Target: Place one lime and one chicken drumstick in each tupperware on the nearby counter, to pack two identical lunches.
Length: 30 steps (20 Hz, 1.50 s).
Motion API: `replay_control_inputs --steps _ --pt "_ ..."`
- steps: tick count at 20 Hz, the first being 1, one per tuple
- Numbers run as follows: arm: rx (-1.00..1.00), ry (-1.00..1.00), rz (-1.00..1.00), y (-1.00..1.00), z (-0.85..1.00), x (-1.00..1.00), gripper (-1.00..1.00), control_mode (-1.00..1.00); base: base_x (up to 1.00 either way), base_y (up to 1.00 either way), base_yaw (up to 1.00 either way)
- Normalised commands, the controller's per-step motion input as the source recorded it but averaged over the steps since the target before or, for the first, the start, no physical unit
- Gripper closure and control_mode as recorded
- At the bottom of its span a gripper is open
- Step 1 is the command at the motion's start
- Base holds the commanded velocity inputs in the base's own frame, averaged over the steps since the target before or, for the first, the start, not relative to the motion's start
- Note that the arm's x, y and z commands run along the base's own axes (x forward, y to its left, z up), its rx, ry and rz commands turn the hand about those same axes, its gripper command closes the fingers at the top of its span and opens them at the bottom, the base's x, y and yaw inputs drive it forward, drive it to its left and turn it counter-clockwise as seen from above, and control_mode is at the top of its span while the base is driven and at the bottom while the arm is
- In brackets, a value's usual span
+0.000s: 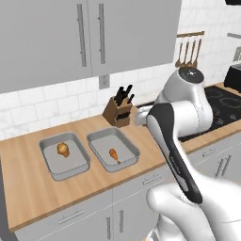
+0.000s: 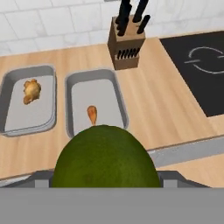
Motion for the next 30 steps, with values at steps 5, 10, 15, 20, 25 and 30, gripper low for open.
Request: replay_control_inputs --steps 5,10,15,20,25,30 --pt "-0.05 0.01 0.12 0.37 -1.00 1.00 1.00 -1.00 0.00 0.00 0.00" --pt "-0.09 0.00 0.01 0.18 -0.87 1.00 1.00 -1.00 0.00 0.00 0.00" --pt "-0.06 0.00 0.00 0.33 -0.60 0.92 1.00 -1.00 0.00 0.00 0.00" --pt "0.00 0.15 0.00 0.29 -0.41 0.73 -1.00 -1.00 0.00 0.00 0.00" --pt "-0.01 0.21 0.00 0.00 -0.46 0.52 -1.00 -1.00 0.00 0.00 0.00" --pt "0.00 0.00 -0.01 0.01 -0.06 0.15 -1.00 -1.00 0.00 0.00 0.00"
